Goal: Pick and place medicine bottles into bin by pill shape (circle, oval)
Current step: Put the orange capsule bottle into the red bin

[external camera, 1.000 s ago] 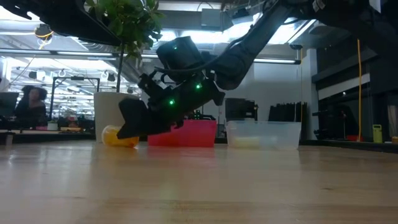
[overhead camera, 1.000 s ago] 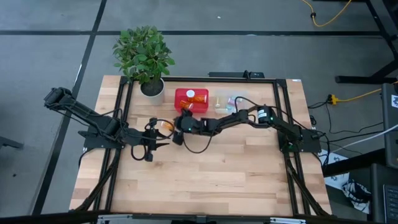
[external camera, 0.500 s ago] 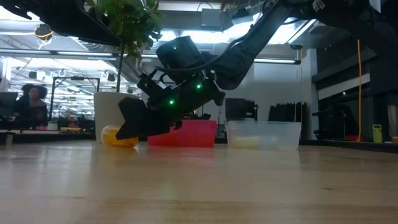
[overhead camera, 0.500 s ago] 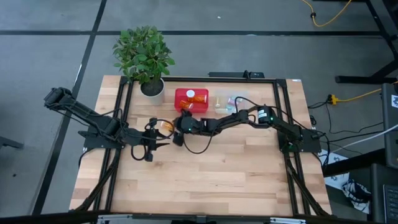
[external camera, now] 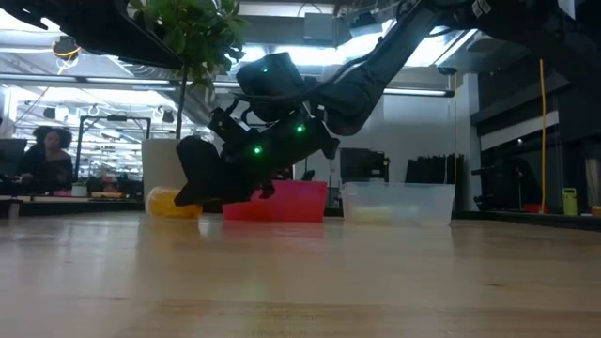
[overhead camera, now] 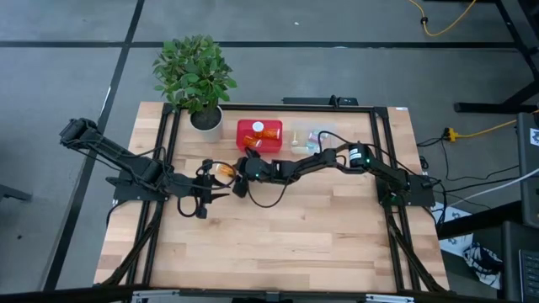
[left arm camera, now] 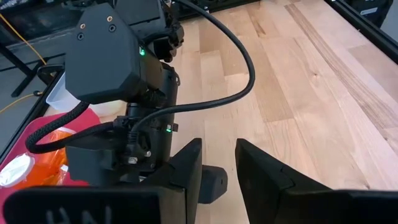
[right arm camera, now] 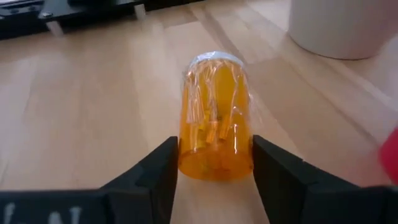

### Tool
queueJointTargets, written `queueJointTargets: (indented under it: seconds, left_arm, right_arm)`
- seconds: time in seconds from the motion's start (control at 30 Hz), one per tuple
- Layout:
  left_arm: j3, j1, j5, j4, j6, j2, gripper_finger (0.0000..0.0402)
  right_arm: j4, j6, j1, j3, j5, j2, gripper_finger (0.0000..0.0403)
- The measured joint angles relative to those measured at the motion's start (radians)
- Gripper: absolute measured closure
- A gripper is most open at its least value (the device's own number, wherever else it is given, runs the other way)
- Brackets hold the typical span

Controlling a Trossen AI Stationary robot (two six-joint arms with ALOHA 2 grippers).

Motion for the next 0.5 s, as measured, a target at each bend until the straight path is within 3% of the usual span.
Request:
queueJointTargets:
  seconds: [0.33,0.5]
  left_arm:
    - [0.0,0.0,0.0,0.0,0.0,0.0,0.031]
    - [0.0,0.0,0.0,0.0,0.0,0.0,0.031]
  right_arm:
    - [-0.078,-0.026,0.038,0.0,0.178,-0.101,0.0222]
    - [-0.229,-0.027,0.059,0.001,0.329,-0.19,0.0219]
